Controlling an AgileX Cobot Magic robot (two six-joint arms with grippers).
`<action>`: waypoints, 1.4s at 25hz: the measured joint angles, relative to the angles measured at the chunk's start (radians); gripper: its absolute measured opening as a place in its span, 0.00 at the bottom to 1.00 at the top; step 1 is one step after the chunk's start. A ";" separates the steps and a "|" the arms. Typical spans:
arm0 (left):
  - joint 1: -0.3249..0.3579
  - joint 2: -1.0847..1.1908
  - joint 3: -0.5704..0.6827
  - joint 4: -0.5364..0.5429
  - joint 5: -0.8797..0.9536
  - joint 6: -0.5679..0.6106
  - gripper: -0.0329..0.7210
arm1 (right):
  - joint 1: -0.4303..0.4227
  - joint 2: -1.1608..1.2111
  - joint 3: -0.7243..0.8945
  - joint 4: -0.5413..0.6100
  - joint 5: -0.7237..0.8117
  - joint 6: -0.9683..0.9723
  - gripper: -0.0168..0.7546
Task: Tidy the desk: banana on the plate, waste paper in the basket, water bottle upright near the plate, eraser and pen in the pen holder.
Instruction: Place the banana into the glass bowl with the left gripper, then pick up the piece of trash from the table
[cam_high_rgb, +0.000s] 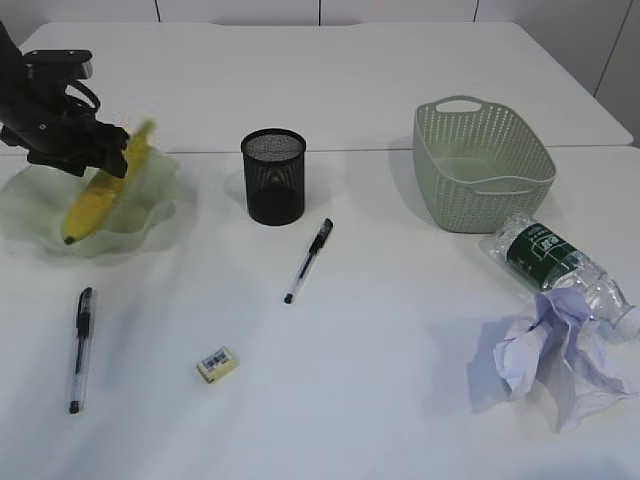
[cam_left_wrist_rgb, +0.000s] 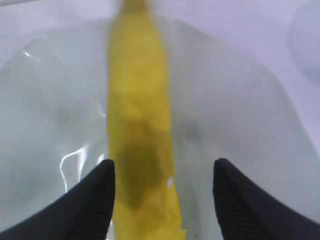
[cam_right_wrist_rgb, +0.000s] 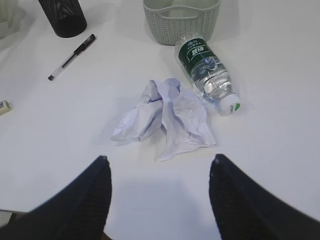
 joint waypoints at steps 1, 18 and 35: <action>0.000 0.000 0.000 -0.002 0.000 0.000 0.64 | 0.000 0.000 0.000 0.000 0.000 0.000 0.62; 0.000 -0.174 -0.003 -0.036 0.199 0.000 0.58 | 0.000 0.000 0.000 -0.002 0.000 0.000 0.62; 0.000 -0.715 0.422 -0.110 0.284 0.000 0.55 | 0.000 0.000 0.000 -0.002 -0.144 0.000 0.62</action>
